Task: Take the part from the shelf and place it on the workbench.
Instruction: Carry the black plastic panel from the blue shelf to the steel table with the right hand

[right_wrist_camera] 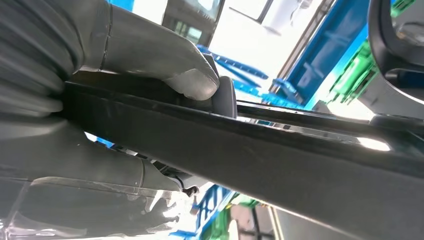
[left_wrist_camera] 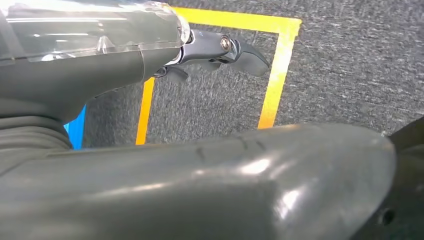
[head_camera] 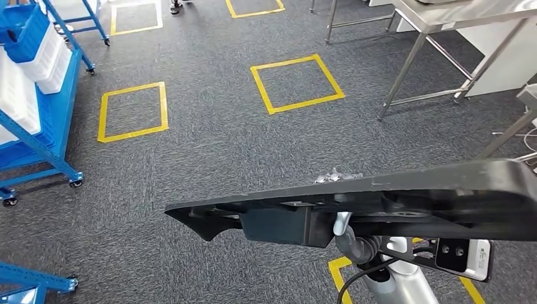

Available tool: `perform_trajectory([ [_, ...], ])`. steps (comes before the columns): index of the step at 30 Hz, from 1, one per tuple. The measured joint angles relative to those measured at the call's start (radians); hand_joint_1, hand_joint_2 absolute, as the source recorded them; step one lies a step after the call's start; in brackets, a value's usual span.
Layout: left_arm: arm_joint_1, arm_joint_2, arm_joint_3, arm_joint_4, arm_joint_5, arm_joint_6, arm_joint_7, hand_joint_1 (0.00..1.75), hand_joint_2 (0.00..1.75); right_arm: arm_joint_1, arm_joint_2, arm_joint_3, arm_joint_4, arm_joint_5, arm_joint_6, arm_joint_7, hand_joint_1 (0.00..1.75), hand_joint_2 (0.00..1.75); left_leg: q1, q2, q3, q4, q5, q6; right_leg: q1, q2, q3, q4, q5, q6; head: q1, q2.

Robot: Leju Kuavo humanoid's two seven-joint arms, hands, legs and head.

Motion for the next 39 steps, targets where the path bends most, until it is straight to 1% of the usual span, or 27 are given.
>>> perform_trajectory([
  [2, 0.001, -0.001, -0.001, 0.000, 0.000, 0.002, 0.002, 0.00, 0.00, 0.006, 0.002, 0.000, 0.000, 0.000, -0.002, 0.000, 1.75, 1.75, 0.002, -0.019, 0.044, -0.107, 0.073, 0.004, -0.001, 0.027, 0.000, 0.005, -0.002, 0.002, 0.000, 0.000],
  [4, 0.001, -0.001, -0.002, 0.000, 0.000, 0.004, 0.004, 0.00, 0.00, 0.008, 0.005, 0.000, 0.000, 0.000, -0.002, 0.000, 1.75, 1.75, 0.005, -0.066, 0.095, -0.225, 0.118, 0.009, -0.001, 0.052, -0.005, 0.012, -0.003, 0.010, 0.000, 0.000],
  [5, 0.001, -0.001, -0.003, 0.000, 0.000, 0.004, 0.005, 0.00, 0.00, 0.009, 0.007, 0.000, 0.000, 0.000, -0.002, -0.001, 1.75, 1.75, 0.005, -0.083, 0.108, -0.254, 0.123, 0.012, -0.003, 0.064, -0.009, 0.014, -0.002, 0.016, 0.000, 0.000],
  [6, 0.001, -0.001, -0.004, 0.000, 0.000, 0.004, 0.005, 0.00, 0.00, 0.010, 0.008, -0.001, 0.000, 0.000, -0.001, 0.000, 1.75, 1.75, 0.003, -0.086, 0.112, -0.263, 0.119, 0.015, -0.005, 0.076, -0.013, 0.014, 0.000, 0.023, 0.000, 0.000],
  [7, -0.001, -0.001, -0.004, 0.000, 0.000, 0.005, 0.006, 0.00, 0.00, 0.011, 0.009, -0.001, 0.000, 0.000, 0.000, 0.000, 1.75, 1.75, 0.003, -0.076, 0.114, -0.267, 0.122, 0.019, -0.007, 0.087, -0.016, 0.012, 0.003, 0.030, 0.000, 0.000],
  [8, -0.003, -0.001, -0.005, 0.000, -0.001, 0.005, 0.006, 0.00, 0.00, 0.012, 0.009, -0.003, 0.000, 0.000, -0.001, 0.000, 1.75, 1.75, 0.003, -0.064, 0.116, -0.272, 0.125, 0.026, -0.008, 0.083, -0.018, 0.014, 0.002, 0.035, 0.000, 0.000],
  [10, -0.005, -0.001, -0.006, 0.000, 0.000, 0.007, 0.007, 0.00, 0.00, 0.012, 0.010, -0.008, -0.001, -0.001, -0.005, 0.000, 1.75, 1.75, 0.005, -0.040, 0.121, -0.283, 0.132, 0.040, -0.005, 0.033, -0.037, 0.054, -0.026, 0.043, 0.000, 0.000],
  [12, -0.002, -0.001, -0.007, 0.000, 0.001, 0.009, 0.009, 0.00, 0.00, 0.010, 0.010, -0.015, 0.000, -0.004, -0.008, 0.000, 1.75, 1.75, 0.001, -0.014, 0.121, -0.287, 0.132, 0.047, -0.005, -0.025, -0.091, 0.169, -0.089, 0.048, 0.000, 0.000],
  [13, 0.001, -0.001, -0.008, 0.000, 0.001, 0.009, 0.011, 0.00, 0.00, 0.010, 0.010, -0.019, 0.001, -0.007, -0.007, 0.000, 1.75, 1.75, 0.000, 0.001, 0.121, -0.287, 0.131, 0.049, -0.007, -0.035, -0.122, 0.232, -0.115, 0.051, 0.000, 0.000],
  [14, 0.003, -0.001, -0.009, 0.000, 0.002, 0.009, 0.012, 0.00, 0.00, 0.010, 0.010, -0.021, 0.003, -0.010, -0.006, 0.000, 1.75, 1.75, -0.001, 0.015, 0.121, -0.286, 0.130, 0.049, -0.009, -0.039, -0.143, 0.275, -0.126, 0.054, 0.000, 0.000],
  [15, 0.003, -0.001, -0.011, 0.000, 0.001, 0.010, 0.014, 0.00, 0.00, 0.010, 0.010, -0.023, 0.005, -0.013, -0.004, 0.000, 1.75, 1.75, -0.001, 0.028, 0.121, -0.286, 0.129, 0.048, -0.012, -0.043, -0.146, 0.281, -0.119, 0.056, 0.000, 0.000],
  [16, 0.003, -0.001, -0.014, 0.000, 0.001, 0.010, 0.015, 0.00, 0.00, 0.010, 0.009, -0.023, 0.006, -0.014, -0.003, 0.000, 1.75, 1.75, -0.001, 0.041, 0.122, -0.286, 0.127, 0.046, -0.013, -0.049, -0.127, 0.247, -0.094, 0.057, 0.000, 0.000],
  [17, 0.002, -0.001, -0.015, 0.000, 0.001, 0.009, 0.015, 0.00, 0.00, 0.008, 0.009, -0.024, 0.007, -0.015, -0.002, 0.000, 1.75, 1.75, -0.001, 0.052, 0.124, -0.285, 0.125, 0.044, -0.014, -0.062, -0.092, 0.183, -0.061, 0.057, 0.000, 0.000],
  [18, 0.001, -0.001, -0.016, 0.000, 0.001, 0.009, 0.015, 0.00, 0.00, 0.006, 0.009, -0.023, 0.008, -0.015, 0.000, 0.000, 1.75, 1.75, -0.003, 0.063, 0.127, -0.285, 0.123, 0.040, -0.011, -0.086, -0.054, 0.111, -0.035, 0.054, 0.000, 0.000],
  [19, 0.001, 0.000, -0.017, 0.000, 0.001, 0.008, 0.015, 0.00, 0.00, 0.003, 0.010, -0.023, 0.008, -0.015, 0.002, 0.000, 1.75, 1.75, -0.005, 0.073, 0.129, -0.284, 0.120, 0.036, -0.008, -0.104, -0.024, 0.054, -0.018, 0.049, 0.000, 0.000],
  [21, -0.001, 0.000, -0.018, 0.000, 0.002, 0.006, 0.013, 0.00, 0.00, -0.002, 0.010, -0.023, 0.009, -0.016, 0.005, 0.002, 1.75, 1.75, -0.009, 0.091, 0.134, -0.283, 0.115, 0.025, 0.000, -0.118, -0.004, 0.009, -0.014, 0.038, 0.000, 0.000],
  [23, -0.004, -0.001, -0.020, 0.000, 0.002, 0.005, 0.012, 0.00, 0.00, -0.004, 0.010, -0.023, 0.011, -0.016, 0.008, 0.005, 1.75, 1.75, -0.008, 0.102, 0.139, -0.283, 0.109, 0.013, 0.000, -0.094, -0.004, 0.006, -0.010, 0.027, 0.000, 0.000],
  [25, -0.008, -0.002, -0.021, 0.000, 0.002, 0.005, 0.010, 0.00, 0.00, -0.008, 0.011, -0.021, 0.013, -0.018, 0.011, 0.009, 1.75, 1.75, -0.002, 0.063, 0.128, -0.247, 0.080, 0.003, -0.004, -0.074, -0.001, -0.001, -0.005, 0.014, 0.000, 0.000],
  [27, -0.007, -0.002, -0.022, 0.000, 0.002, 0.005, 0.009, 0.00, 0.00, -0.012, 0.014, -0.019, 0.015, -0.020, 0.013, 0.010, 1.75, 1.75, 0.003, 0.013, 0.076, -0.132, 0.018, -0.002, -0.005, -0.053, 0.001, -0.003, -0.003, 0.006, 0.000, 0.000],
  [29, -0.001, -0.002, -0.022, 0.000, 0.002, 0.004, 0.009, 0.00, 0.00, -0.012, 0.017, -0.017, 0.019, -0.020, 0.013, 0.013, 1.75, 1.75, 0.004, 0.001, 0.012, -0.005, -0.025, -0.005, -0.003, -0.026, 0.000, -0.001, -0.003, 0.003, 0.000, 0.000],
  [30, 0.001, -0.002, -0.022, 0.000, 0.002, 0.004, 0.009, 0.00, 0.00, -0.012, 0.017, -0.016, 0.022, -0.020, 0.013, 0.014, 1.75, 1.75, 0.004, 0.000, -0.003, 0.018, -0.021, -0.005, -0.002, -0.012, 0.000, 0.001, -0.004, 0.003, 0.000, 0.000],
  [31, 0.002, -0.002, -0.021, 0.000, 0.002, 0.004, 0.009, 0.00, 0.00, -0.012, 0.018, -0.014, 0.024, -0.020, 0.013, 0.015, 1.75, 1.75, 0.004, -0.001, 0.000, -0.001, 0.004, -0.005, -0.002, 0.003, 0.000, 0.003, -0.004, 0.004, 0.000, 0.000],
  [32, 0.002, -0.002, -0.021, 0.000, 0.002, 0.005, 0.009, 0.00, 0.00, -0.012, 0.018, -0.013, 0.025, -0.021, 0.013, 0.015, 1.75, 1.75, 0.005, -0.009, 0.021, -0.056, 0.043, -0.003, -0.002, 0.017, 0.001, 0.007, -0.005, 0.005, 0.000, 0.000],
  [34, 0.001, -0.002, -0.018, 0.000, 0.002, 0.007, 0.010, 0.00, 0.00, -0.012, 0.018, -0.012, 0.028, -0.022, 0.013, 0.016, 1.75, 1.75, 0.010, -0.058, 0.076, -0.193, 0.107, 0.002, -0.004, 0.043, -0.003, 0.015, -0.008, 0.012, 0.000, 0.000],
  [36, 0.001, -0.002, -0.015, 0.000, 0.002, 0.010, 0.011, 0.00, 0.00, -0.011, 0.018, -0.012, 0.030, -0.025, 0.012, 0.017, 1.75, 1.75, 0.011, -0.098, 0.102, -0.257, 0.121, 0.007, -0.007, 0.067, -0.012, 0.018, -0.007, 0.024, 0.000, 0.000],
  [38, 0.002, -0.003, -0.011, 0.000, 0.002, 0.015, 0.013, 0.00, 0.00, -0.009, 0.018, -0.012, 0.031, -0.028, 0.010, 0.019, 1.75, 1.75, 0.010, -0.085, 0.106, -0.264, 0.122, 0.016, -0.011, 0.089, -0.019, 0.016, -0.001, 0.038, 0.000, 0.000],
  [39, 0.001, -0.003, -0.009, 0.000, 0.002, 0.018, 0.014, 0.00, 0.00, -0.007, 0.018, -0.012, 0.031, -0.031, 0.010, 0.020, 1.75, 1.75, 0.010, -0.072, 0.109, -0.269, 0.126, 0.022, -0.010, 0.078, -0.022, 0.018, -0.004, 0.043, 0.000, 0.000],
])
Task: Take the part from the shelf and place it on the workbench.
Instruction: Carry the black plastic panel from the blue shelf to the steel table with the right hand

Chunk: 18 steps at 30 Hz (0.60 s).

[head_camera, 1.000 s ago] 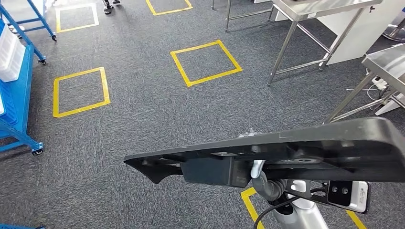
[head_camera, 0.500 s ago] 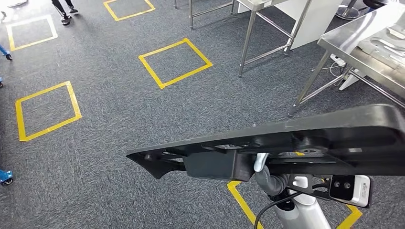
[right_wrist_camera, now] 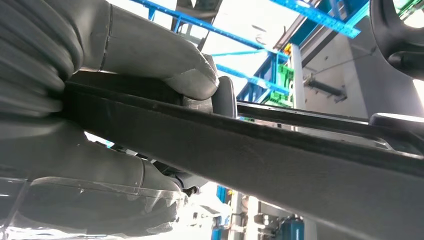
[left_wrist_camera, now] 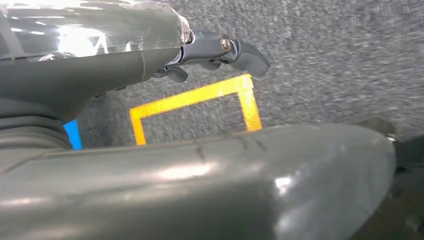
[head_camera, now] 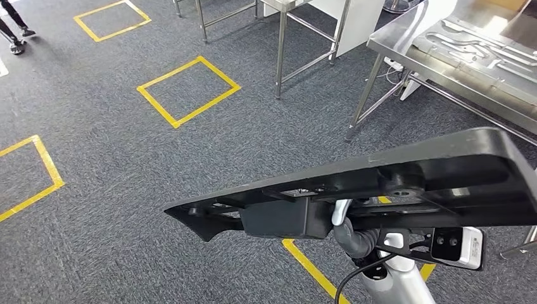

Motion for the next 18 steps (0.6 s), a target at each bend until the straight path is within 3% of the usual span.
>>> perform_trajectory([
  [1, -0.001, 0.000, 0.002, 0.000, 0.000, 0.003, 0.001, 0.00, 0.00, 0.001, 0.000, -0.001, 0.000, -0.002, -0.001, 0.001, 1.75, 1.75, 0.001, 0.013, 0.002, -0.006, 0.004, 0.007, 0.002, -0.025, -0.008, 0.015, -0.011, 0.004, 0.000, 0.000],
  [3, 0.000, -0.001, 0.006, 0.000, 0.000, 0.006, 0.002, 0.00, 0.00, 0.002, 0.000, -0.002, 0.001, -0.006, -0.004, 0.001, 1.75, 1.75, 0.000, 0.041, 0.005, -0.013, 0.007, 0.017, 0.004, -0.093, -0.051, 0.104, -0.063, 0.009, 0.000, 0.000],
  [5, 0.004, -0.002, 0.008, 0.000, 0.000, 0.007, 0.002, 0.00, 0.00, 0.006, -0.001, -0.003, 0.003, -0.007, -0.010, 0.001, 1.75, 1.75, -0.003, 0.071, 0.005, -0.014, 0.005, 0.021, 0.001, -0.117, -0.111, 0.228, -0.115, 0.015, 0.000, 0.000],
  [6, 0.006, -0.002, 0.008, 0.000, 0.000, 0.007, 0.002, 0.00, 0.00, 0.009, -0.001, -0.004, 0.005, -0.008, -0.015, 0.001, 1.75, 1.75, -0.003, 0.085, 0.005, -0.013, 0.004, 0.021, -0.001, -0.120, -0.126, 0.259, -0.119, 0.017, 0.000, 0.000],
  [7, 0.006, -0.004, 0.008, 0.000, -0.001, 0.006, 0.003, 0.00, 0.00, 0.011, -0.001, -0.005, 0.006, -0.010, -0.019, 0.002, 1.75, 1.75, -0.003, 0.099, 0.006, -0.013, 0.003, 0.020, -0.003, -0.123, -0.124, 0.255, -0.105, 0.019, 0.000, 0.000],
  [8, 0.005, -0.005, 0.008, 0.000, -0.001, 0.006, 0.003, 0.00, 0.00, 0.012, -0.002, -0.006, 0.008, -0.014, -0.024, 0.004, 1.75, 1.75, -0.003, 0.111, 0.007, -0.013, 0.001, 0.018, -0.005, -0.130, -0.101, 0.212, -0.076, 0.020, 0.000, 0.000],
  [10, 0.003, -0.009, 0.008, 0.000, -0.001, 0.008, 0.004, 0.00, 0.00, 0.011, -0.002, -0.008, 0.010, -0.025, -0.032, 0.012, 1.75, 1.75, -0.006, 0.132, 0.012, -0.010, -0.005, 0.011, -0.001, -0.170, -0.026, 0.074, -0.021, 0.017, 0.000, 0.000],
  [12, 0.002, -0.010, 0.008, 0.000, -0.001, 0.013, 0.008, 0.00, 0.00, 0.004, -0.001, -0.010, 0.015, -0.037, -0.034, 0.020, 1.75, 1.75, -0.012, 0.151, 0.017, -0.008, -0.011, 0.000, 0.006, -0.194, 0.013, -0.003, -0.004, 0.006, 0.000, 0.000],
  [14, 0.001, -0.011, 0.008, 0.000, 0.000, 0.024, 0.015, 0.00, 0.00, -0.002, 0.001, -0.011, 0.023, -0.046, -0.032, 0.026, 1.75, 1.75, -0.013, 0.171, 0.023, -0.010, -0.014, -0.011, 0.008, -0.175, 0.012, -0.009, -0.004, -0.005, 0.000, 0.000],
  [16, -0.002, -0.012, 0.008, 0.000, 0.000, 0.035, 0.024, 0.00, 0.00, -0.006, 0.003, -0.013, 0.030, -0.049, -0.028, 0.031, 1.75, 1.75, -0.008, 0.159, 0.022, 0.005, -0.029, -0.023, 0.005, -0.154, 0.016, -0.016, 0.000, -0.017, 0.000, 0.000],
  [18, -0.002, -0.012, 0.008, 0.000, 0.000, 0.040, 0.030, 0.00, 0.00, -0.011, 0.010, -0.015, 0.035, -0.051, -0.026, 0.033, 1.75, 1.75, -0.004, 0.110, -0.017, 0.092, -0.081, -0.030, 0.002, -0.136, 0.019, -0.021, 0.005, -0.027, 0.000, 0.000],
])
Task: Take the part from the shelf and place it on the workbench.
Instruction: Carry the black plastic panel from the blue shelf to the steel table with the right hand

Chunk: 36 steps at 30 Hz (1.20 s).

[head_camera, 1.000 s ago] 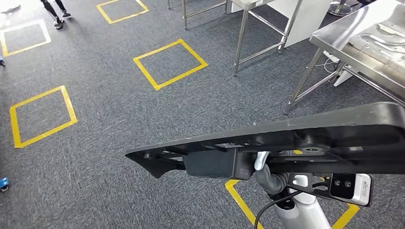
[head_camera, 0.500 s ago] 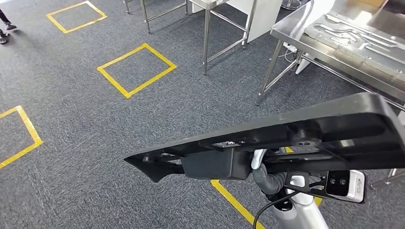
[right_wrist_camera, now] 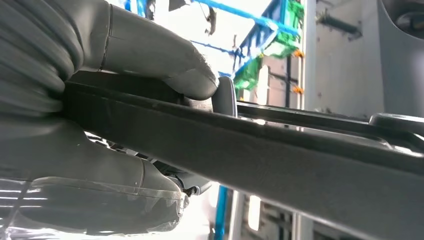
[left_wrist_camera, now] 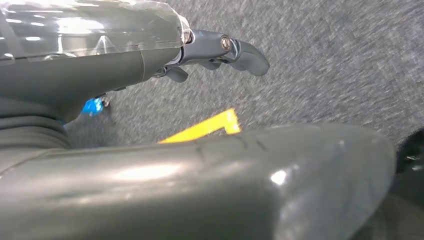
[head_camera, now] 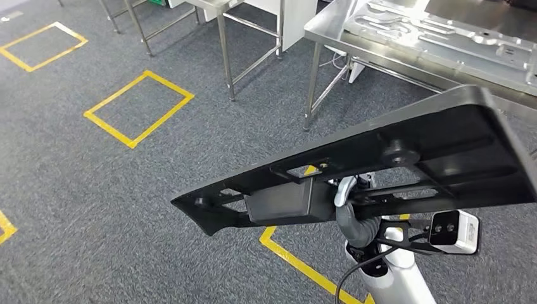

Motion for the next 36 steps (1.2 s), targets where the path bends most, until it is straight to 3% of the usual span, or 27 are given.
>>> perform_trajectory([
  [2, 0.005, 0.000, 0.000, 0.000, 0.000, 0.001, 0.002, 0.00, 0.00, -0.002, 0.007, -0.001, 0.006, -0.001, 0.001, 0.001, 1.75, 1.75, 0.000, -0.031, -0.068, 0.137, -0.056, -0.002, 0.002, 0.022, -0.001, 0.001, 0.001, -0.004, 0.000, 0.000],
  [3, 0.008, 0.000, 0.000, 0.000, 0.000, 0.001, 0.003, 0.00, 0.00, -0.002, 0.009, -0.001, 0.009, 0.000, 0.001, 0.001, 1.75, 1.75, 0.000, -0.036, -0.092, 0.180, -0.063, -0.002, 0.003, 0.035, -0.001, 0.002, 0.001, -0.004, 0.000, 0.000],
  [4, 0.010, 0.000, 0.000, 0.000, 0.000, 0.001, 0.003, 0.00, 0.00, -0.001, 0.010, -0.001, 0.012, 0.001, 0.001, 0.001, 1.75, 1.75, 0.000, -0.037, -0.099, 0.185, -0.050, -0.001, 0.003, 0.049, -0.001, 0.003, 0.001, -0.004, 0.000, 0.000],
  [6, 0.010, -0.001, 0.000, 0.000, 0.000, 0.001, 0.003, 0.00, 0.00, -0.001, 0.015, -0.001, 0.019, 0.003, 0.002, 0.000, 1.75, 1.75, 0.000, -0.052, -0.060, 0.085, 0.021, 0.005, 0.003, 0.075, 0.000, 0.008, -0.001, -0.003, 0.000, 0.000],
  [8, 0.008, 0.000, 0.000, 0.000, 0.000, 0.001, 0.001, 0.00, 0.00, -0.002, 0.018, -0.002, 0.025, 0.005, 0.005, -0.003, 1.75, 1.75, 0.002, -0.095, -0.007, -0.041, 0.071, 0.014, 0.004, 0.098, -0.003, 0.013, -0.002, 0.004, 0.000, 0.000],
  [10, 0.006, 0.000, -0.001, 0.000, 0.000, -0.001, -0.003, 0.00, 0.00, -0.002, 0.020, -0.004, 0.030, 0.009, 0.010, -0.010, 1.75, 1.75, 0.000, -0.114, 0.013, -0.086, 0.076, 0.022, 0.002, 0.118, -0.009, 0.014, 0.000, 0.016, 0.000, 0.000],
  [12, 0.002, -0.001, -0.003, 0.000, 0.000, -0.003, -0.009, 0.00, 0.00, 0.001, 0.021, -0.009, 0.036, 0.013, 0.013, -0.020, 1.75, 1.75, 0.000, -0.093, 0.017, -0.094, 0.082, 0.033, -0.002, 0.130, -0.014, 0.013, 0.003, 0.029, 0.000, 0.000],
  [14, -0.001, -0.002, -0.006, 0.000, 0.000, -0.004, -0.014, 0.00, 0.00, 0.001, 0.021, -0.015, 0.041, 0.015, 0.014, -0.030, 1.75, 1.75, 0.002, -0.070, 0.020, -0.104, 0.089, 0.048, 0.001, 0.090, -0.031, 0.048, -0.021, 0.041, 0.000, 0.000],
  [16, 0.001, -0.001, -0.010, 0.000, 0.000, -0.004, -0.017, 0.00, 0.00, 0.000, 0.021, -0.019, 0.045, 0.017, 0.014, -0.037, 1.75, 1.75, 0.001, -0.046, 0.021, -0.108, 0.091, 0.056, 0.001, 0.035, -0.082, 0.155, -0.082, 0.049, 0.000, 0.000],
  [18, 0.004, -0.001, -0.015, 0.000, 0.000, -0.004, -0.018, 0.00, 0.00, 0.001, 0.021, -0.021, 0.052, 0.017, 0.014, -0.040, 1.75, 1.75, -0.002, -0.021, 0.020, -0.108, 0.089, 0.058, -0.004, 0.018, -0.135, 0.265, -0.123, 0.056, 0.000, 0.000],
  [19, 0.004, -0.001, -0.018, 0.000, 0.000, -0.004, -0.018, 0.00, 0.00, 0.001, 0.020, -0.022, 0.055, 0.018, 0.014, -0.041, 1.75, 1.75, -0.002, -0.008, 0.020, -0.108, 0.088, 0.058, -0.005, 0.014, -0.141, 0.278, -0.119, 0.058, 0.000, 0.000],
  [20, 0.004, -0.001, -0.020, 0.000, 0.000, -0.005, -0.018, 0.00, 0.00, 0.001, 0.020, -0.024, 0.057, 0.018, 0.015, -0.041, 1.75, 1.75, -0.002, 0.004, 0.021, -0.107, 0.086, 0.056, -0.005, 0.008, -0.127, 0.253, -0.097, 0.058, 0.000, 0.000],
  [21, 0.003, -0.001, -0.021, 0.000, 0.000, -0.005, -0.018, 0.00, 0.00, 0.000, 0.020, -0.026, 0.059, 0.018, 0.015, -0.042, 1.75, 1.75, -0.002, 0.016, 0.023, -0.107, 0.084, 0.054, -0.005, -0.003, -0.095, 0.194, -0.065, 0.057, 0.000, 0.000],
  [23, 0.002, -0.002, -0.023, 0.000, 0.000, -0.004, -0.018, 0.00, 0.00, -0.003, 0.019, -0.029, 0.059, 0.017, 0.015, -0.045, 1.75, 1.75, -0.006, 0.036, 0.030, -0.106, 0.079, 0.047, 0.002, -0.050, -0.023, 0.060, -0.018, 0.045, 0.000, 0.000],
  [25, 0.001, -0.001, -0.023, 0.000, 0.000, -0.003, -0.018, 0.00, 0.00, -0.006, 0.019, -0.031, 0.059, 0.015, 0.014, -0.048, 1.75, 1.75, -0.011, 0.054, 0.034, -0.105, 0.074, 0.037, 0.011, -0.071, 0.003, 0.005, -0.008, 0.030, 0.000, 0.000],
  [27, 0.000, -0.001, -0.024, 0.000, 0.000, -0.003, -0.019, 0.00, 0.00, -0.005, 0.018, -0.032, 0.060, 0.013, 0.014, -0.051, 1.75, 1.75, -0.011, 0.070, 0.037, -0.103, 0.069, 0.025, 0.011, -0.046, 0.000, 0.003, -0.005, 0.018, 0.000, 0.000],
  [29, -0.002, 0.000, -0.024, 0.000, 0.000, -0.002, -0.019, 0.00, 0.00, -0.005, 0.016, -0.035, 0.060, 0.012, 0.014, -0.052, 1.75, 1.75, -0.006, 0.040, 0.029, -0.074, 0.044, 0.013, 0.006, -0.023, 0.003, -0.003, -0.001, 0.006, 0.000, 0.000],
  [31, -0.001, 0.000, -0.024, 0.000, 0.000, -0.002, -0.020, 0.00, 0.00, -0.004, 0.015, -0.037, 0.063, 0.011, 0.014, -0.054, 1.75, 1.75, -0.002, -0.013, -0.016, 0.028, -0.013, 0.006, 0.004, -0.001, 0.003, -0.005, 0.002, -0.002, 0.000, 0.000],
  [33, 0.004, 0.000, -0.024, 0.000, 0.000, -0.002, -0.020, 0.00, 0.00, 0.000, 0.015, -0.037, 0.068, 0.011, 0.014, -0.056, 1.75, 1.75, -0.002, -0.032, -0.078, 0.153, -0.060, 0.003, 0.004, 0.025, 0.003, -0.004, 0.003, -0.005, 0.000, 0.000],
  [34, 0.006, 0.000, -0.024, 0.000, 0.000, -0.002, -0.020, 0.00, 0.00, 0.003, 0.015, -0.037, 0.071, 0.011, 0.014, -0.056, 1.75, 1.75, -0.002, -0.035, -0.093, 0.180, -0.059, 0.002, 0.005, 0.040, 0.002, -0.003, 0.003, -0.005, 0.000, 0.000],
  [35, 0.007, 0.000, -0.024, 0.000, 0.000, -0.002, -0.020, 0.00, 0.00, 0.005, 0.015, -0.037, 0.074, 0.011, 0.015, -0.057, 1.75, 1.75, -0.001, -0.037, -0.090, 0.167, -0.038, 0.003, 0.004, 0.055, 0.003, -0.001, 0.002, -0.005, 0.000, 0.000],
  [36, 0.007, 0.000, -0.024, 0.000, 0.000, -0.002, -0.020, 0.00, 0.00, 0.006, 0.015, -0.037, 0.076, 0.011, 0.015, -0.057, 1.75, 1.75, 0.000, -0.043, -0.070, 0.116, -0.002, 0.004, 0.004, 0.070, 0.003, 0.002, 0.001, -0.003, 0.000, 0.000],
])
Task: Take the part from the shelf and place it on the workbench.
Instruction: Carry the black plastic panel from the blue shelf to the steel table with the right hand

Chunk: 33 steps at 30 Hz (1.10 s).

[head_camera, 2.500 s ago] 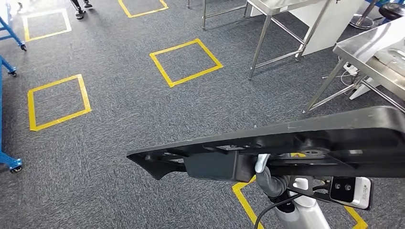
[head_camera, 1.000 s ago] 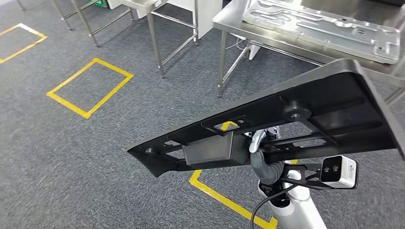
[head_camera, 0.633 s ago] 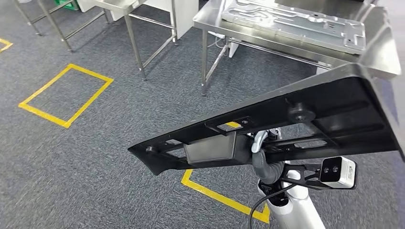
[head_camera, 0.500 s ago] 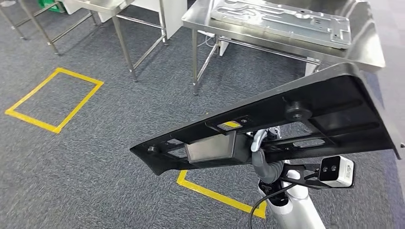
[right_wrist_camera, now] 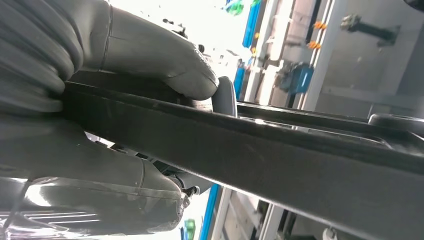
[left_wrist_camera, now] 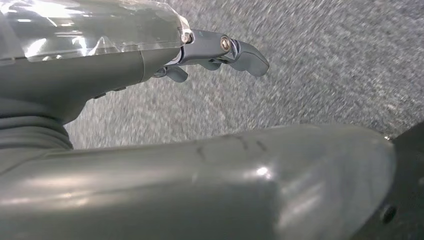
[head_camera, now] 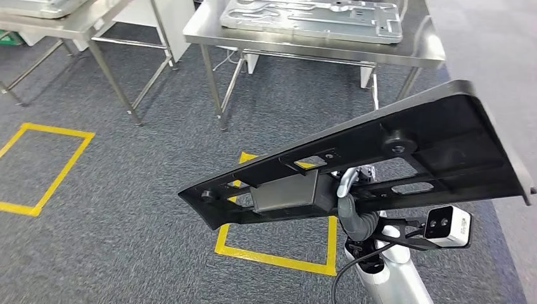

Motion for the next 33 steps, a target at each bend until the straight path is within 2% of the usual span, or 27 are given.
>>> perform_trajectory([
  [1, -0.001, 0.000, 0.000, 0.000, 0.000, 0.000, 0.000, 0.00, 0.00, 0.000, 0.000, 0.000, 0.002, 0.000, 0.001, 0.000, 1.75, 1.75, 0.002, -0.019, 0.029, -0.069, 0.036, 0.003, -0.001, 0.013, -0.001, 0.003, -0.001, 0.002, 0.000, 0.000],
  [2, -0.001, 0.000, 0.000, 0.000, 0.000, 0.000, 0.000, 0.00, 0.00, -0.001, 0.000, 0.000, 0.002, 0.000, 0.002, 0.000, 1.75, 1.75, 0.004, -0.041, 0.057, -0.133, 0.060, 0.007, -0.001, 0.026, -0.003, 0.008, -0.003, 0.006, 0.000, 0.000],
  [3, -0.001, 0.000, 0.000, 0.000, 0.000, -0.001, -0.001, 0.00, 0.00, -0.001, 0.000, 0.000, 0.003, 0.000, 0.003, 0.000, 1.75, 1.75, 0.005, -0.060, 0.076, -0.177, 0.072, 0.011, -0.002, 0.038, -0.007, 0.011, -0.003, 0.012, 0.000, 0.000],
  [4, -0.001, 0.000, 0.000, 0.000, 0.000, -0.002, -0.003, 0.00, 0.00, -0.001, 0.000, 0.000, 0.004, 0.000, 0.005, 0.000, 1.75, 1.75, 0.004, -0.071, 0.085, -0.197, 0.073, 0.015, -0.003, 0.049, -0.011, 0.013, -0.002, 0.018, 0.000, 0.000],
  [6, -0.004, 0.000, 0.000, 0.000, -0.001, -0.008, -0.013, 0.00, 0.00, 0.001, 0.000, -0.001, 0.005, 0.002, 0.010, -0.002, 1.75, 1.75, 0.002, -0.059, 0.088, -0.202, 0.073, 0.027, -0.005, 0.070, -0.017, 0.011, 0.003, 0.033, 0.000, 0.000],
  [7, -0.006, 0.000, 0.000, 0.000, -0.002, -0.011, -0.019, 0.00, 0.00, 0.004, 0.000, -0.002, 0.005, 0.003, 0.012, -0.004, 1.75, 1.75, 0.003, -0.047, 0.091, -0.207, 0.076, 0.034, -0.005, 0.065, -0.019, 0.013, 0.001, 0.039, 0.000, 0.000],
  [9, -0.009, -0.001, 0.000, 0.000, -0.001, -0.015, -0.029, 0.00, 0.00, 0.005, 0.000, -0.004, 0.006, 0.006, 0.014, -0.010, 1.75, 1.75, 0.005, -0.024, 0.095, -0.217, 0.082, 0.047, -0.002, 0.015, -0.043, 0.064, -0.032, 0.047, 0.000, 0.000],
  [10, -0.008, -0.001, -0.001, 0.000, -0.001, -0.017, -0.032, 0.00, 0.00, 0.006, 0.000, -0.004, 0.006, 0.008, 0.015, -0.012, 1.75, 1.75, 0.003, -0.012, 0.096, -0.218, 0.082, 0.052, -0.003, -0.019, -0.068, 0.119, -0.062, 0.050, 0.000, 0.000],
  [11, -0.007, -0.001, -0.001, 0.000, 0.000, -0.019, -0.035, 0.00, 0.00, 0.006, 0.000, -0.004, 0.008, 0.010, 0.016, -0.014, 1.75, 1.75, 0.002, 0.000, 0.096, -0.219, 0.082, 0.055, -0.004, -0.040, -0.101, 0.185, -0.093, 0.052, 0.000, 0.000],
  [12, -0.005, -0.001, -0.002, 0.000, 0.000, -0.021, -0.037, 0.00, 0.00, 0.006, 0.000, -0.004, 0.011, 0.013, 0.017, -0.015, 1.75, 1.75, 0.001, 0.013, 0.095, -0.218, 0.081, 0.056, -0.006, -0.049, -0.131, 0.244, -0.114, 0.054, 0.000, 0.000],
  [13, -0.004, -0.001, -0.004, 0.000, 0.000, -0.024, -0.040, 0.00, 0.00, 0.007, -0.001, -0.005, 0.014, 0.015, 0.017, -0.016, 1.75, 1.75, 0.000, 0.026, 0.095, -0.218, 0.080, 0.056, -0.008, -0.054, -0.148, 0.278, -0.120, 0.055, 0.000, 0.000],
  [14, -0.004, -0.001, -0.006, 0.000, 0.000, -0.026, -0.042, 0.00, 0.00, 0.007, -0.001, -0.005, 0.016, 0.017, 0.017, -0.017, 1.75, 1.75, -0.001, 0.039, 0.096, -0.218, 0.078, 0.056, -0.009, -0.057, -0.146, 0.275, -0.107, 0.056, 0.000, 0.000],
  [15, -0.005, -0.002, -0.008, 0.000, 0.000, -0.028, -0.044, 0.00, 0.00, 0.007, -0.002, -0.005, 0.018, 0.017, 0.017, -0.017, 1.75, 1.75, -0.001, 0.050, 0.098, -0.217, 0.076, 0.054, -0.009, -0.064, -0.124, 0.232, -0.078, 0.055, 0.000, 0.000],
  [17, -0.007, -0.002, -0.012, 0.000, 0.000, -0.036, -0.050, 0.00, 0.00, 0.005, -0.002, -0.005, 0.020, 0.019, 0.021, -0.018, 1.75, 1.75, -0.004, 0.070, 0.103, -0.217, 0.071, 0.047, -0.003, -0.106, -0.049, 0.094, -0.020, 0.045, 0.000, 0.000],
  [18, -0.008, -0.003, -0.015, 0.000, 0.000, -0.042, -0.052, 0.00, 0.00, 0.003, -0.002, -0.005, 0.020, 0.020, 0.023, -0.019, 1.75, 1.75, -0.006, 0.077, 0.106, -0.216, 0.068, 0.042, 0.001, -0.125, -0.021, 0.042, -0.005, 0.039, 0.000, 0.000],
  [19, -0.010, -0.003, -0.017, 0.000, 0.000, -0.048, -0.053, 0.00, 0.00, 0.003, -0.002, -0.005, 0.020, 0.021, 0.026, -0.020, 1.75, 1.75, -0.009, 0.085, 0.109, -0.216, 0.065, 0.037, 0.006, -0.139, -0.007, 0.013, -0.001, 0.034, 0.000, 0.000],
  [20, -0.011, -0.003, -0.020, 0.000, 0.000, -0.053, -0.054, 0.00, 0.00, 0.002, -0.002, -0.005, 0.021, 0.025, 0.028, -0.020, 1.75, 1.75, -0.011, 0.091, 0.111, -0.216, 0.063, 0.032, 0.009, -0.138, -0.006, 0.007, -0.004, 0.029, 0.000, 0.000],
  [22, -0.015, -0.003, -0.023, 0.000, 0.000, -0.059, -0.056, 0.00, 0.00, 0.003, -0.003, -0.005, 0.021, 0.035, 0.029, -0.020, 1.75, 1.75, -0.009, 0.101, 0.117, -0.215, 0.058, 0.021, 0.006, -0.120, -0.005, 0.002, 0.000, 0.020, 0.000, 0.000],
  [24, -0.016, -0.003, -0.026, 0.000, 0.000, -0.062, -0.058, 0.00, 0.00, 0.002, -0.002, -0.005, 0.022, 0.043, 0.028, -0.024, 1.75, 1.75, -0.005, 0.068, 0.101, -0.170, 0.025, 0.010, 0.001, -0.107, -0.002, -0.005, 0.003, 0.008, 0.000, 0.000],
  [26, -0.014, -0.003, -0.029, 0.000, 0.000, -0.068, -0.060, 0.00, 0.00, 0.003, -0.001, -0.005, 0.022, 0.049, 0.027, -0.028, 1.75, 1.75, -0.001, 0.022, 0.044, -0.050, -0.039, 0.002, -0.001, -0.095, -0.001, -0.007, 0.003, -0.001, 0.000, 0.000],
  [27, -0.012, -0.003, -0.031, 0.000, 0.000, -0.071, -0.061, 0.00, 0.00, 0.004, -0.001, -0.005, 0.022, 0.052, 0.026, -0.029, 1.75, 1.75, 0.000, 0.012, 0.011, 0.018, -0.066, 0.000, 0.000, -0.089, -0.002, -0.007, 0.002, -0.003, 0.000, 0.000],
  [28, -0.009, -0.003, -0.033, 0.000, 0.000, -0.074, -0.061, 0.00, 0.00, 0.007, -0.001, -0.005, 0.022, 0.054, 0.026, -0.030, 1.75, 1.75, 0.000, 0.008, -0.013, 0.061, -0.075, -0.002, 0.001, -0.081, -0.002, -0.006, 0.001, -0.004, 0.000, 0.000],
  [29, -0.007, -0.003, -0.035, 0.000, -0.001, -0.077, -0.062, 0.00, 0.00, 0.009, -0.001, -0.005, 0.022, 0.055, 0.025, -0.030, 1.75, 1.75, 0.000, 0.007, -0.020, 0.069, -0.064, -0.002, 0.001, -0.074, -0.001, -0.006, 0.000, -0.003, 0.000, 0.000],
  [30, -0.006, -0.003, -0.037, 0.000, -0.001, -0.078, -0.062, 0.00, 0.00, 0.010, -0.001, -0.005, 0.022, 0.055, 0.024, -0.030, 1.75, 1.75, 0.000, 0.007, -0.008, 0.035, -0.033, -0.001, 0.001, -0.067, 0.001, -0.004, -0.002, -0.002, 0.000, 0.000],
  [31, -0.006, -0.003, -0.038, 0.000, -0.001, -0.079, -0.063, 0.00, 0.00, 0.010, -0.001, -0.005, 0.022, 0.055, 0.023, -0.030, 1.75, 1.75, 0.000, 0.007, 0.021, -0.031, 0.008, 0.002, 0.001, -0.061, 0.003, -0.002, -0.005, 0.000, 0.000, 0.000],
  [33, -0.008, -0.002, -0.041, 0.000, -0.001, -0.079, -0.067, 0.00, 0.00, 0.011, -0.001, -0.005, 0.022, 0.055, 0.020, -0.030, 1.75, 1.75, -0.002, 0.006, 0.078, -0.160, 0.055, 0.013, 0.003, -0.054, 0.007, 0.003, -0.014, 0.009, 0.000, 0.000],
])
